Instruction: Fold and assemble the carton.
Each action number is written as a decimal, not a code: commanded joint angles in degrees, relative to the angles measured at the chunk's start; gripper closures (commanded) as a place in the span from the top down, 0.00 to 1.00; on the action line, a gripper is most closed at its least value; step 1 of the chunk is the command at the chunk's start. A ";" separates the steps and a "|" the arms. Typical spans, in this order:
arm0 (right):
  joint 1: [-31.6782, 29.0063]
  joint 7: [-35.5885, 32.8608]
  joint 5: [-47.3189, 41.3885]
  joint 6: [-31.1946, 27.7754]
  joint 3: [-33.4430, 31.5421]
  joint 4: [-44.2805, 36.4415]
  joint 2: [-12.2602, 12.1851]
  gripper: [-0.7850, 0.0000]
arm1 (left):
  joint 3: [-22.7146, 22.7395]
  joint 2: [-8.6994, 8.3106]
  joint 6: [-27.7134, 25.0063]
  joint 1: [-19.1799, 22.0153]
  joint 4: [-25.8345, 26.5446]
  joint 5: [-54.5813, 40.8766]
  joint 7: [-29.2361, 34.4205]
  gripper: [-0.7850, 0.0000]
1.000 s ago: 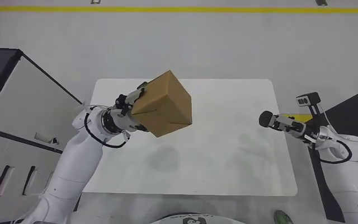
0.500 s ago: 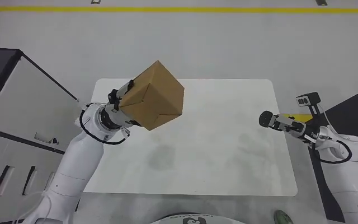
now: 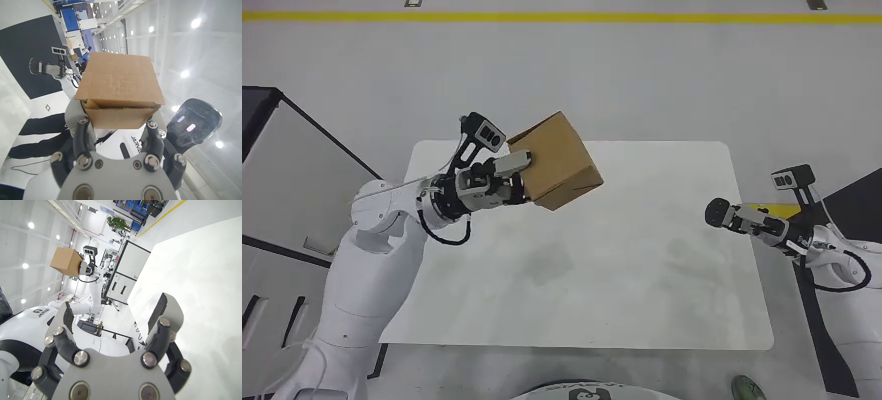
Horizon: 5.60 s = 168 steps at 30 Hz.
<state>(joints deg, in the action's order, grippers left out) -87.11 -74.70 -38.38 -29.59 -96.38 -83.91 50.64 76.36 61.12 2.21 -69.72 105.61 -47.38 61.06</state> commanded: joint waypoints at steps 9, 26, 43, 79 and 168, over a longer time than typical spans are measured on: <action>0.00 0.00 0.00 0.00 0.00 0.00 0.00 1.00 | 0.06 0.23 -25.56 2.15 -4.83 8.96 8.03 0.00; 0.00 0.00 0.00 0.00 0.00 0.00 0.00 1.00 | -2.01 -1.02 -49.24 7.76 -4.98 39.21 -3.80 0.00; 0.00 0.00 0.00 0.00 0.00 0.00 0.00 1.00 | 1.89 -0.32 -60.21 5.35 4.07 85.17 -32.21 0.00; 0.00 0.00 0.00 0.00 0.00 0.00 0.00 1.00 | -1.10 -3.68 -18.73 0.37 7.76 181.60 -101.63 0.00; 0.00 0.00 0.00 0.00 0.00 0.00 0.00 1.00 | 0.96 -1.40 36.83 4.57 3.96 223.38 -108.18 0.00</action>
<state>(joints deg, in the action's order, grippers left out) -87.11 -74.70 -38.38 -29.59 -96.38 -83.91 50.64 77.21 59.75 43.57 -64.95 109.39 176.00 -47.81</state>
